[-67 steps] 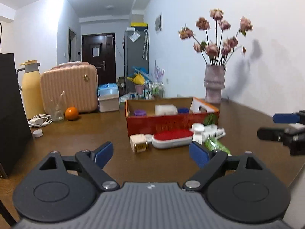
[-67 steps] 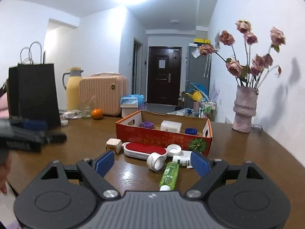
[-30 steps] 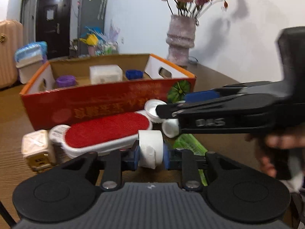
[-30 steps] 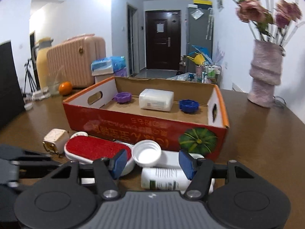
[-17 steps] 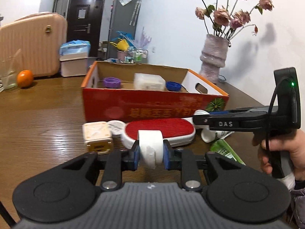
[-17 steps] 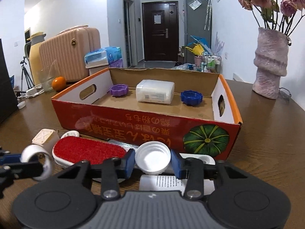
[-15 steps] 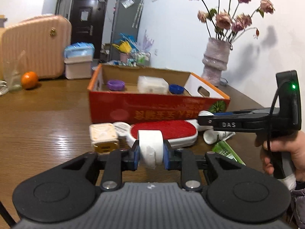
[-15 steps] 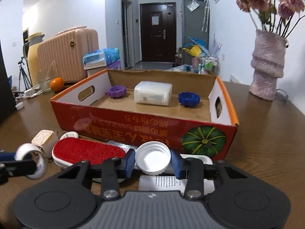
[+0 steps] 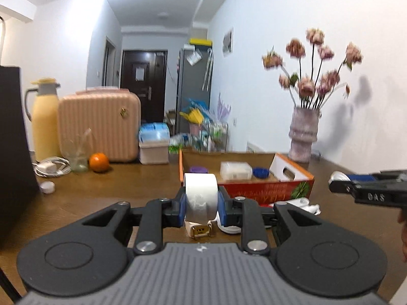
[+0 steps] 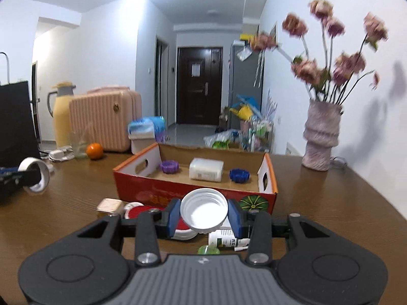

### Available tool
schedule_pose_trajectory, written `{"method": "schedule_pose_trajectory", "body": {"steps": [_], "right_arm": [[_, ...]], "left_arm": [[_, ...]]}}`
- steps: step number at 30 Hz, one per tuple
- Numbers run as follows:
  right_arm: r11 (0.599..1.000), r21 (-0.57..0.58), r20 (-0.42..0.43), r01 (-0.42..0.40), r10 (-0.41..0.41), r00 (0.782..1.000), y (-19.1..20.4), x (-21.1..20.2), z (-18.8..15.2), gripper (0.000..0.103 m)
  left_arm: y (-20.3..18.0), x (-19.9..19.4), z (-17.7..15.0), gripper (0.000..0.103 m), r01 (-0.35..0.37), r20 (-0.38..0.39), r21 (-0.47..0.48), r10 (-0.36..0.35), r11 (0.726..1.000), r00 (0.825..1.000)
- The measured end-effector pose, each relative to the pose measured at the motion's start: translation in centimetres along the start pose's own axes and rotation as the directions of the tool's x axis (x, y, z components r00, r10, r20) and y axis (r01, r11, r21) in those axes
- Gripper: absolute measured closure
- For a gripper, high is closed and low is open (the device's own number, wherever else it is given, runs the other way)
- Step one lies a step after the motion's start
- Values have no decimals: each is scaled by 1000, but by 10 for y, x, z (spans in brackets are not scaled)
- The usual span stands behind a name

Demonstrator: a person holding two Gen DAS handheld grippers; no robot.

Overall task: Organize rigid objects
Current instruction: 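Grasp the white tape roll with the left tool while the right tool grasps the white bottle cap, then carry the tape roll and white cap into the box and open both tools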

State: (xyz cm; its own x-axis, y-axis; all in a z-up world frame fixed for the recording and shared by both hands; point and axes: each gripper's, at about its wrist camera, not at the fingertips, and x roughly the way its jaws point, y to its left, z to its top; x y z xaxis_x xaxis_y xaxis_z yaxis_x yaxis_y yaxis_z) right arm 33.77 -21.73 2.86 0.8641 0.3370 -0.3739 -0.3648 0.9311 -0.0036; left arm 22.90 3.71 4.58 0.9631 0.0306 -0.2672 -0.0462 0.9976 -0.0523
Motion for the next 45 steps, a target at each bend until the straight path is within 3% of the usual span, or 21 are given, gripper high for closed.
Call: {"method": "schedule_pose_trajectory", "body": {"steps": [11, 17, 22, 34, 38, 45], "right_arm": [[1000, -26, 135, -1, 4, 991, 49, -122, -13, 64], [1000, -5, 174, -13, 14, 985, 69, -162, -27, 64], [1000, 26, 193, -11, 6, 981, 69, -184, -37, 64], [997, 72, 142, 5, -16, 990, 43, -146, -37, 64], [998, 57, 121, -10, 3, 993, 29, -113, -21, 64], [998, 10, 54, -67, 66, 996, -6, -15, 27, 64]], "left_arm": [[8, -102, 0, 79, -2, 124, -11, 3, 1000, 992], [12, -136, -8, 79, 12, 146, -16, -10, 1000, 989], [9, -141, -7, 79, 30, 156, -12, -28, 999, 987], [5, -90, -7, 79, 25, 78, 4, -25, 1000, 997], [8, -43, 7, 79, 65, 54, 5, -65, 998, 996], [7, 71, 46, 79, 126, -21, 35, -125, 991, 992]]}}
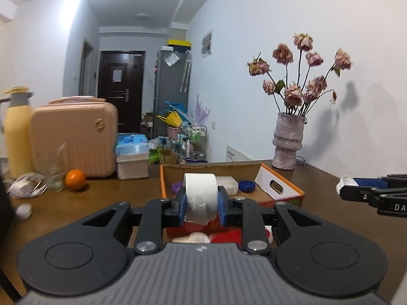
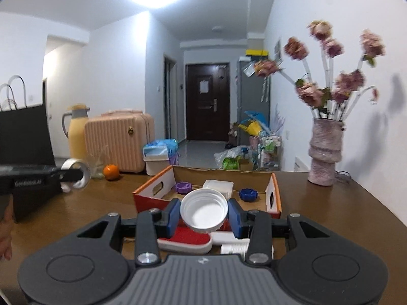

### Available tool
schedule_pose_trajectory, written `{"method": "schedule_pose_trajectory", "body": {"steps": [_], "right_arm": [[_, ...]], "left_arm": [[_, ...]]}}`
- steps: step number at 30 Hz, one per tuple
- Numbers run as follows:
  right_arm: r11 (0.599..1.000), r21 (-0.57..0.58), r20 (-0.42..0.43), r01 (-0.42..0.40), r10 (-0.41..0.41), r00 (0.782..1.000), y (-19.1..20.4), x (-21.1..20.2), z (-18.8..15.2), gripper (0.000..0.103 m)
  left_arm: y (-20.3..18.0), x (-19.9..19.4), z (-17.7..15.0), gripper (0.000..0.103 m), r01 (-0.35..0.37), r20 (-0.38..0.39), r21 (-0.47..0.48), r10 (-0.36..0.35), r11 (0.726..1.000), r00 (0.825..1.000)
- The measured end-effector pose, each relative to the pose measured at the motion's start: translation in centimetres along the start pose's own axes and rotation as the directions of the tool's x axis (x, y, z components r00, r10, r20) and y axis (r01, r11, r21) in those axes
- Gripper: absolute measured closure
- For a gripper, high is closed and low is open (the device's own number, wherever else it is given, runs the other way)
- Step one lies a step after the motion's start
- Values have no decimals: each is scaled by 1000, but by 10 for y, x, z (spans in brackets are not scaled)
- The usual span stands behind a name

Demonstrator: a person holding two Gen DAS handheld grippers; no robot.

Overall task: Organize rigid objects
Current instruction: 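Carry the tape roll and white cap into the box and open both tools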

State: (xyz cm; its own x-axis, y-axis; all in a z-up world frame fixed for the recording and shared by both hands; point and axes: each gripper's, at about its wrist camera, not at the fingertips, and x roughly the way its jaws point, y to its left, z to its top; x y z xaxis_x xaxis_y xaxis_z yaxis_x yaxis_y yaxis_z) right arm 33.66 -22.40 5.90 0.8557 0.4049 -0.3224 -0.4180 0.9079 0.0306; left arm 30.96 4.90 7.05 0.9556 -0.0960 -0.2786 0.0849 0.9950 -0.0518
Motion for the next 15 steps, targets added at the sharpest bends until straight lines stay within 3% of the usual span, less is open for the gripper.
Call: {"method": "schedule_pose_trajectory", "body": {"steps": [6, 10, 15], "right_arm": [[996, -18, -100, -89, 86, 991, -26, 110, 39, 64], [993, 34, -201, -110, 115, 973, -48, 193, 54, 64], [998, -52, -355, -35, 14, 935, -72, 282, 45, 64]], "left_arm": [[22, 122, 25, 79, 69, -165, -43, -75, 997, 983], [27, 194, 28, 79, 34, -248, 23, -27, 999, 968], [39, 277, 18, 79, 18, -379, 96, 20, 995, 925]]}}
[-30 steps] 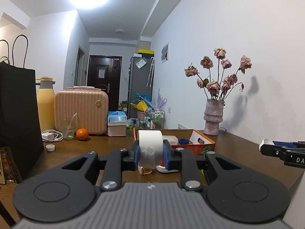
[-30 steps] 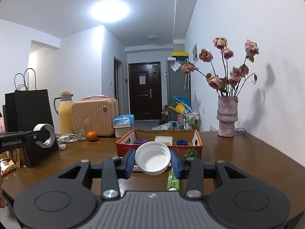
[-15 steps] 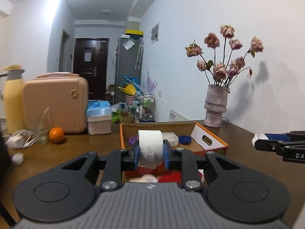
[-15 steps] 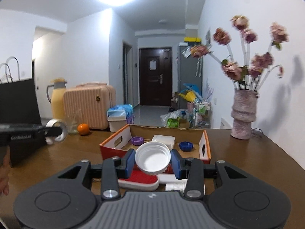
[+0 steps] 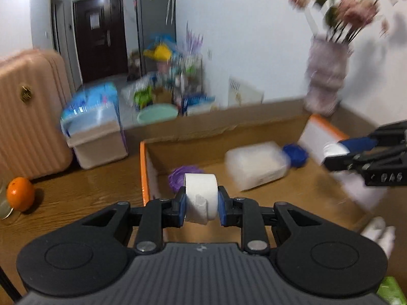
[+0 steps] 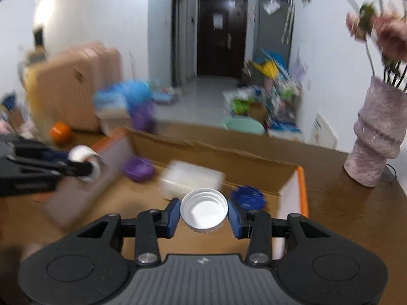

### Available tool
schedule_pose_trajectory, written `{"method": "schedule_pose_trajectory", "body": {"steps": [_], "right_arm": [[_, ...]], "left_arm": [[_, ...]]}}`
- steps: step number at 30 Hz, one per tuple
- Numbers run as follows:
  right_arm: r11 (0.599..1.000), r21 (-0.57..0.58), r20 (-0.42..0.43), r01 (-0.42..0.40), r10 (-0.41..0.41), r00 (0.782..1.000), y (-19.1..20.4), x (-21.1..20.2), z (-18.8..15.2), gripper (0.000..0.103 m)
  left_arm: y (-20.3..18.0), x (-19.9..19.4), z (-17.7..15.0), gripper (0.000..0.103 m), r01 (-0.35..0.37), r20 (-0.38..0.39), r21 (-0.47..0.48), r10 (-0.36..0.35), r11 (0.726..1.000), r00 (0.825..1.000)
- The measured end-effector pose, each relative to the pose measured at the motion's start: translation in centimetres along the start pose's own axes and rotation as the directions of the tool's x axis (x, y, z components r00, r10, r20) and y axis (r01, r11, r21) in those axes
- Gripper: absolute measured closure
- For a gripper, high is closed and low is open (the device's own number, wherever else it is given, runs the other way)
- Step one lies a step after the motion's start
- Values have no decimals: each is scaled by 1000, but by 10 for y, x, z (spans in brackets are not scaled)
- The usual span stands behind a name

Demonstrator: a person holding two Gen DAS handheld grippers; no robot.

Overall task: Organize rigid objects
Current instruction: 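Carry the tape roll and white cap into the box and open both tools, then withdraw both tools from the box back over the table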

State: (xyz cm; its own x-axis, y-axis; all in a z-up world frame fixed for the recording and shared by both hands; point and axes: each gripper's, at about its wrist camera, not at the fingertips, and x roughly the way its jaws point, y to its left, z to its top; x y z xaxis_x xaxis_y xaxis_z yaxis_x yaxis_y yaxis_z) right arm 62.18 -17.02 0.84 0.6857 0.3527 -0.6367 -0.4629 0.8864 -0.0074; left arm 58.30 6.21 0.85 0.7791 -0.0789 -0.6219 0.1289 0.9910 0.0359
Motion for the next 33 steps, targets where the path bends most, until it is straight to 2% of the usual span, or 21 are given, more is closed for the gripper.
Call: {"method": "schedule_pose_trajectory", "body": {"steps": [4, 6, 7, 8, 11, 13, 16, 21, 25, 29, 33], "right_arm": [[998, -9, -124, 61, -62, 990, -26, 50, 1, 63], [995, -32, -150, 99, -103, 983, -33, 67, -1, 63], [992, -47, -160, 117, -123, 979, -34, 73, -2, 64], [990, -70, -154, 121, -130, 979, -33, 73, -3, 63], [989, -83, -155, 122, -134, 979, -28, 74, -2, 51], [989, -80, -158, 124, -136, 978, -29, 76, -1, 51], [993, -50, -156, 105, -112, 981, -34, 68, 2, 51], [992, -61, -112, 111, -118, 987, -28, 21, 17, 48], [992, -57, -55, 110, -113, 992, -20, -36, 30, 43], [992, -60, 1, 115, -115, 993, -6, -92, 38, 42], [993, -65, 67, 103, -99, 993, 10, -137, 34, 34]], "left_arm": [[11, 36, -4, 79, -40, -39, 51, 42, 998, 998], [9, 34, -3, 75, -26, -19, 80, 27, 996, 999], [9, 36, -2, 70, -37, -24, 92, 40, 995, 999], [8, 38, -3, 70, -37, -32, 110, 41, 993, 999], [6, 38, -3, 69, -25, -45, 124, 31, 992, 999], [7, 37, -4, 69, -19, -39, 122, 24, 992, 999], [7, 26, -2, 62, -36, -16, 96, 38, 995, 999], [15, -16, 13, 57, -20, 16, 24, 19, 1000, 1000], [12, -69, 24, 46, -33, 81, 9, 32, 999, 996], [6, -131, 30, 34, -44, 161, 2, 43, 999, 986], [3, -184, 24, 25, -18, 234, -28, 24, 999, 972]]}}
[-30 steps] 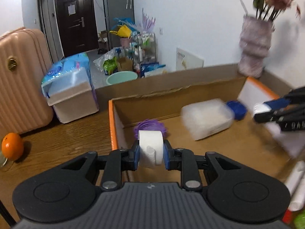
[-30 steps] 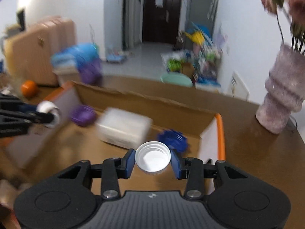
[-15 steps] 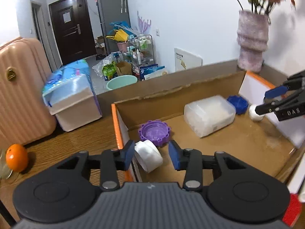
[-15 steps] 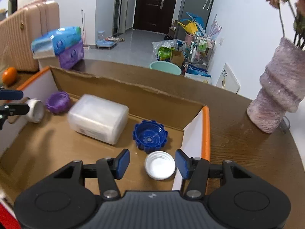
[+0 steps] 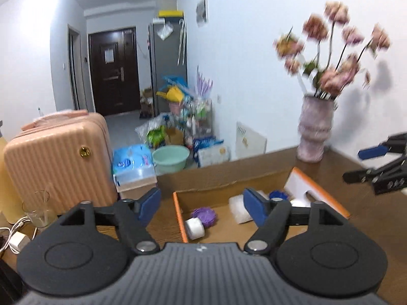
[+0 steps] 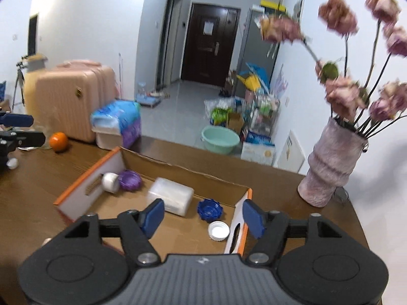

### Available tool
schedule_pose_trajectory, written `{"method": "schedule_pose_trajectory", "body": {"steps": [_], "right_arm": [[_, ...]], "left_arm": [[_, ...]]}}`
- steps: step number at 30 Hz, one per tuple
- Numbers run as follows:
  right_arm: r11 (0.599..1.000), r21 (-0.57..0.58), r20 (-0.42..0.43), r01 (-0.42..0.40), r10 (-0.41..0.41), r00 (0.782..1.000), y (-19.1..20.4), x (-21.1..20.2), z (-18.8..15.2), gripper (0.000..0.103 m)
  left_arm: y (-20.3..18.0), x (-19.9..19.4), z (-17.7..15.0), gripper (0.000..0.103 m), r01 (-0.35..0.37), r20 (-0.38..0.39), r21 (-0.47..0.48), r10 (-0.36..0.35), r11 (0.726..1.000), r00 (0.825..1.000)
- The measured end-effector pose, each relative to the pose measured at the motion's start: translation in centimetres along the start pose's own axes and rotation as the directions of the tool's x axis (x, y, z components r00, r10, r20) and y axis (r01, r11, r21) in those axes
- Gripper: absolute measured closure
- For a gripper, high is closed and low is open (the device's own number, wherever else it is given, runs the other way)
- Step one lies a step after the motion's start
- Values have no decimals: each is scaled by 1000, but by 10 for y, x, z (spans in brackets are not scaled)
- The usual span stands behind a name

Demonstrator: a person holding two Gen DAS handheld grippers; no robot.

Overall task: Organize rigid objects
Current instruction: 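Withdraw both tools from the box back over the table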

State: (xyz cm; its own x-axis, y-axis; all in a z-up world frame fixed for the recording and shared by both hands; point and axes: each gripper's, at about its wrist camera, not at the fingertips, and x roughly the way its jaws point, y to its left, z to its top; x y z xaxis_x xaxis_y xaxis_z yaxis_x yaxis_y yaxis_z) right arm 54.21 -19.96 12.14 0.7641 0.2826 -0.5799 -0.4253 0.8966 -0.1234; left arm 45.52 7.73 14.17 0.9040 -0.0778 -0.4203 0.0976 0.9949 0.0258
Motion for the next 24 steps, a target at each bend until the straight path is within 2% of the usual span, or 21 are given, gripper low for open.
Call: {"method": "schedule_pose_trajectory", "body": {"steps": [3, 6, 8, 11, 14, 16, 21, 24], "right_arm": [[1000, -9, 64, 13, -13, 998, 12, -32, -9, 33], [1000, -17, 149, 21, -18, 989, 25, -63, -28, 29], [1000, -12, 200, 21, -18, 980, 31, -77, -40, 27], [1000, 16, 306, 22, -26, 952, 42, -101, -60, 23], [998, 65, 409, 15, -41, 912, 51, -121, -80, 17], [996, 93, 447, -8, -34, 894, 56, -131, -92, 16], [995, 101, 479, -9, -41, 877, 76, -148, -121, 15], [995, 104, 480, 1, -51, 876, 88, -154, -140, 15]], "left_arm": [[4, -37, -4, 21, 30, 71, -56, -26, 998, 997], [3, -72, -17, 17, 27, 150, -64, -17, 998, 988], [-1, -95, -30, 6, 13, 223, -58, 0, 998, 975], [-5, -121, -51, 3, 30, 309, -61, -10, 998, 951], [-8, -141, -69, 1, 36, 337, -91, -3, 995, 941], [-11, -149, -81, 0, 20, 349, -101, 17, 995, 937], [-26, -170, -111, 0, -62, 374, -63, 81, 996, 924], [-30, -183, -131, 0, -74, 381, -57, 90, 996, 920]]}}
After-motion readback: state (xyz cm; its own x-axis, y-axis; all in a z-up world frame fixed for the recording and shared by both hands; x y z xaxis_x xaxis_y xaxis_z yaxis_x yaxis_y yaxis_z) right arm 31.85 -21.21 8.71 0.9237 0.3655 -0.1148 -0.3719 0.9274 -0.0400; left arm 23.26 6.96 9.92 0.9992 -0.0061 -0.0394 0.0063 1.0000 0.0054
